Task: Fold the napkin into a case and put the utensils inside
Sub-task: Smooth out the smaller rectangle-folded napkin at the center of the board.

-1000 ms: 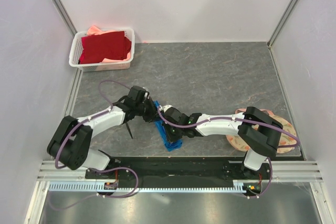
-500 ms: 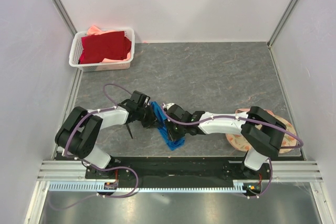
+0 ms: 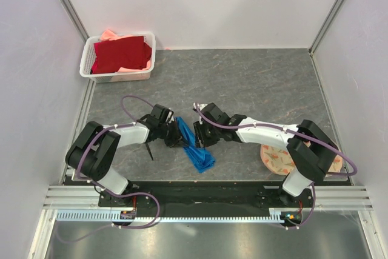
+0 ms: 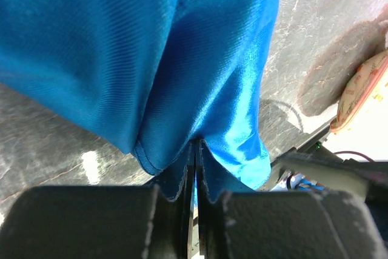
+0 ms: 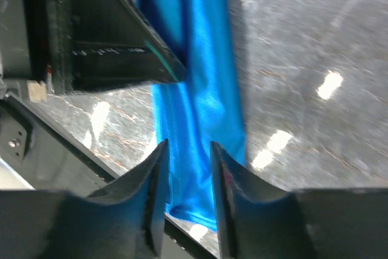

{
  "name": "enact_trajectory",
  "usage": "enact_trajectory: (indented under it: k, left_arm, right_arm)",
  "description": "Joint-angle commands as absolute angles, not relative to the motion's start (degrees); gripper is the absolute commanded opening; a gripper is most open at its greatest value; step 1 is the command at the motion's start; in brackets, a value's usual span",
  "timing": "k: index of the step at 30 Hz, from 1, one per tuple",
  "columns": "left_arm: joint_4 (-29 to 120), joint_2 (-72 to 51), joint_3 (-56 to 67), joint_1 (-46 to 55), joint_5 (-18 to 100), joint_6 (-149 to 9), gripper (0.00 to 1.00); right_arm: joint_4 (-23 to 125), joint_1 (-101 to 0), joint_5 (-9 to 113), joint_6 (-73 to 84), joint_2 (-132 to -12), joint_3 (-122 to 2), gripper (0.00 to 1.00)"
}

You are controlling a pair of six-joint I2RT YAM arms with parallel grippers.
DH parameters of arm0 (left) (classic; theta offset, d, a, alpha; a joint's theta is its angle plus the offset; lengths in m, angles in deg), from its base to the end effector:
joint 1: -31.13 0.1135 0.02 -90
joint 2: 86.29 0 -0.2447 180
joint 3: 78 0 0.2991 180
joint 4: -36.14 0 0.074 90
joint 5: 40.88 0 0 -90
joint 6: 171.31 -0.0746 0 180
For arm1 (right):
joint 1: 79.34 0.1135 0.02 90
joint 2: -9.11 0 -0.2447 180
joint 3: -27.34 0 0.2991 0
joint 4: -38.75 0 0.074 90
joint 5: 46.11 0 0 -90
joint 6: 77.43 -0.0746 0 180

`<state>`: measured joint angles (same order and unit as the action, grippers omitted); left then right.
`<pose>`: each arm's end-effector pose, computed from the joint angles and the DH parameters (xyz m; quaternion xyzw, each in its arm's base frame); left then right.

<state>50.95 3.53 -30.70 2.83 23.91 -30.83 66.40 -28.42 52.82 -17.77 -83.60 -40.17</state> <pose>0.2632 -0.1778 0.0369 -0.1199 0.9308 -0.3360 0.0792 0.2377 0.3111 0.1129 -0.1932 0.9254 0.2628 0.1930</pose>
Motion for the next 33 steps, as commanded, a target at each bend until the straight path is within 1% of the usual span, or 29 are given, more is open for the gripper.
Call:
enact_trajectory:
  k: [1,2,3,5,6,10,13,19,24,33]
  left_arm:
    - [50.5,5.1,-30.7,3.1,24.8,-34.3,0.08]
    - [50.4,5.1,-30.6,3.1,24.7,-34.3,0.08]
    - [50.7,5.3,-30.5,3.0,24.6,-34.5,0.08]
    - [51.0,5.1,-30.0,3.4,24.5,-34.8,0.08]
    - [51.1,4.9,-29.9,3.4,24.4,-35.1,0.08]
    - [52.0,3.4,-28.2,5.3,23.5,-36.0,0.09]
    - [51.7,2.6,-26.0,8.3,19.9,-35.3,0.11]
    - [51.0,5.4,-20.6,13.4,16.6,-33.9,0.11]
    - [52.5,8.0,-17.0,14.0,17.5,-33.8,0.10]
    - [53.9,7.2,-17.6,15.0,22.2,-33.6,0.09]
  right_arm:
    - [62.5,-28.4,56.4,-18.3,-87.0,-41.4,0.31]
    - [61.9,-28.6,56.6,-18.3,-87.5,-41.1,0.25]
    - [61.4,-28.9,56.9,-18.4,-88.0,-40.5,0.22]
    - [60.5,-29.4,56.6,-18.2,-89.3,-39.5,0.19]
    - [60.3,-29.6,54.6,-17.8,-89.6,-38.6,0.18]
    - [60.5,-30.0,52.4,-16.5,-92.3,-37.5,0.18]
    - [60.3,-30.0,52.8,-16.3,-93.2,-37.3,0.18]
    - [60.4,-30.1,52.4,-15.4,-92.8,-38.3,0.18]
    - [61.0,-30.1,52.5,-15.3,-92.9,-39.0,0.18]
    - [61.6,-30.6,52.5,-14.7,-92.5,-39.3,0.18]
